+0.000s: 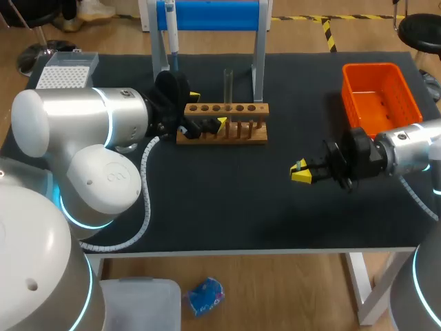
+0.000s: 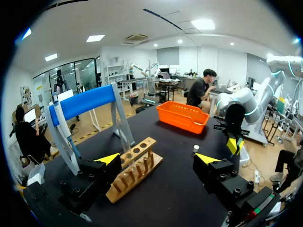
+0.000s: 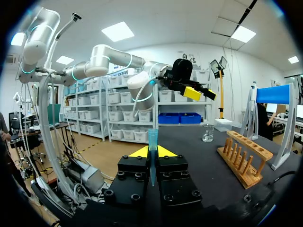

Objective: Invert the test tube, pick up the pipette, mount the tip to pipette, aspirate from beaker and dispense into the tube, eject the tip, return the pipette, and cap with the stopper.

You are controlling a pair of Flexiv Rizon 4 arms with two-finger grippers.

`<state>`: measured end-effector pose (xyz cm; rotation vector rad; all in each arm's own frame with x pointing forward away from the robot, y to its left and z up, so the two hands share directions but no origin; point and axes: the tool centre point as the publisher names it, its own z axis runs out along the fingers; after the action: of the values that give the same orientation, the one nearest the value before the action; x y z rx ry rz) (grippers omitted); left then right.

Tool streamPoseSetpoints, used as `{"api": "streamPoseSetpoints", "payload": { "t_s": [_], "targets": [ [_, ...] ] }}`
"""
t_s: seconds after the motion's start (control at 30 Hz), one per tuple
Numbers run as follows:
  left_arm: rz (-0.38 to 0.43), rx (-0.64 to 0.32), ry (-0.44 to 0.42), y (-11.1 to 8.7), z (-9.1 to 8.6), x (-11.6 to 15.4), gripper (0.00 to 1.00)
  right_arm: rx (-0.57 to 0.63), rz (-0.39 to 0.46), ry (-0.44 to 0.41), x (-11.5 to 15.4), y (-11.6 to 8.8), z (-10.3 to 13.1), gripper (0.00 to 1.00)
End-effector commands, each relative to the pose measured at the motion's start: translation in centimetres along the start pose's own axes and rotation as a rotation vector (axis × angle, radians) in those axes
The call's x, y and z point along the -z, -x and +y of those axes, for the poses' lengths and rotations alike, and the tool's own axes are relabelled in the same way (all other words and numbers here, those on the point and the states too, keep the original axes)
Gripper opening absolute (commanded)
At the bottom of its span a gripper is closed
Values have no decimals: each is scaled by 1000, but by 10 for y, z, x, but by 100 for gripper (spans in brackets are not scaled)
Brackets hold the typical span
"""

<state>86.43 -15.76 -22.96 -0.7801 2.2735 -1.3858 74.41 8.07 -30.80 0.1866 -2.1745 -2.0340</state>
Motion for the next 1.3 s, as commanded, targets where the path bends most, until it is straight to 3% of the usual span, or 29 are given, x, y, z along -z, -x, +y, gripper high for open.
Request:
{"api": "streamPoseSetpoints", "payload": {
  "t_s": [0.03, 0.13, 0.47, 0.77, 1.3],
  "targets": [
    [25, 0, -6, 4, 1, 1, 100, -1, -4, 3, 2, -2, 0, 0],
    [25, 0, -6, 4, 1, 1, 100, -2, -31, 8, 7, -4, 0, 0],
    [-97, 57, -19, 44, -7, -2, 100, 20, -112, 12, 28, -7, 6, 0],
    [-271, 136, -69, 91, -24, -5, 100, 20, -112, 12, 28, -7, 6, 0],
    [-434, 265, -162, 163, -57, -29, 100, 20, -112, 12, 28, -7, 6, 0]
  ]
}}
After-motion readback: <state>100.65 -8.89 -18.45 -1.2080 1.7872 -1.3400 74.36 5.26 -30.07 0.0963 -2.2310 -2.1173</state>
